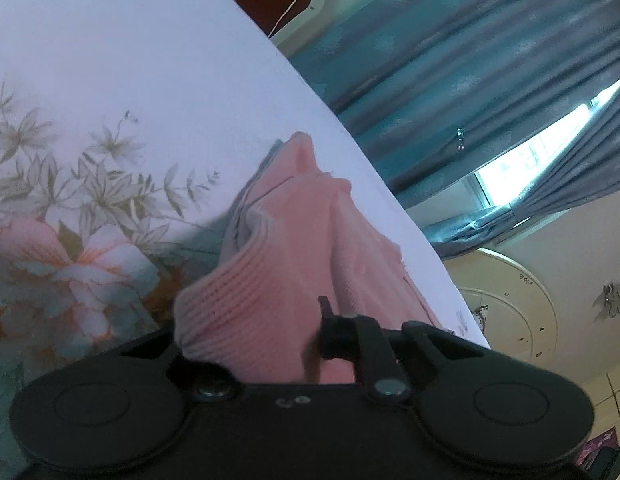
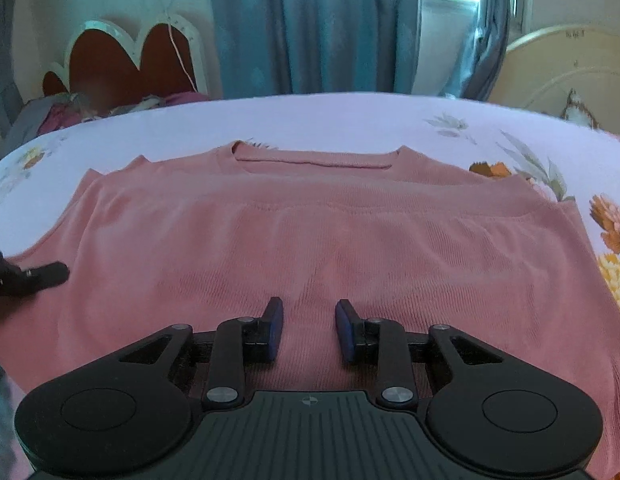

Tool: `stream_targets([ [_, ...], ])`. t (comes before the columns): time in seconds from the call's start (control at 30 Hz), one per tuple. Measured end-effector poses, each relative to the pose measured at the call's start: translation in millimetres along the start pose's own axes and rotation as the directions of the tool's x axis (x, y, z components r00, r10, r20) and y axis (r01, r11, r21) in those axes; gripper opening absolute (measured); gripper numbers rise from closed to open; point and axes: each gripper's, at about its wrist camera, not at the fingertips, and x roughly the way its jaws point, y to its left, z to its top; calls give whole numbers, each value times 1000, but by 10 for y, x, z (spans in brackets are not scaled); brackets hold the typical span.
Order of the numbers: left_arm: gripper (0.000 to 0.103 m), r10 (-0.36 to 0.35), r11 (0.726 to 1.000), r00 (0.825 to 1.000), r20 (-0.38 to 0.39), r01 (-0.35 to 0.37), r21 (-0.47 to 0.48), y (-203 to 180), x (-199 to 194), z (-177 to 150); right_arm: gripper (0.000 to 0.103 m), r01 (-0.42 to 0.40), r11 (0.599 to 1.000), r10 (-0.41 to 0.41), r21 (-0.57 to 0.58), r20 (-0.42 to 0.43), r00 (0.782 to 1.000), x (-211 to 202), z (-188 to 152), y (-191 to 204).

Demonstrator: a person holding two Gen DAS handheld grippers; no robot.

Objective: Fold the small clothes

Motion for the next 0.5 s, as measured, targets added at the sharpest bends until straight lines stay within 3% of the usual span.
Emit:
stream_targets([
  [0.3, 12, -26, 982, 996, 83, 10, 188, -621, -130, 17, 30, -37, 999, 37, 28, -10, 999, -19, 92, -64],
  [0.4, 12, -54, 950, 994, 90, 24, 310, -1048, -112, -42, 30, -83, 994, 82, 71, 10, 997, -114, 131, -209],
  [0.5, 12, -96, 900, 993, 63, 60, 432, -1502, -47, -191, 30, -98, 989, 94, 108, 44, 995, -282, 149, -446],
])
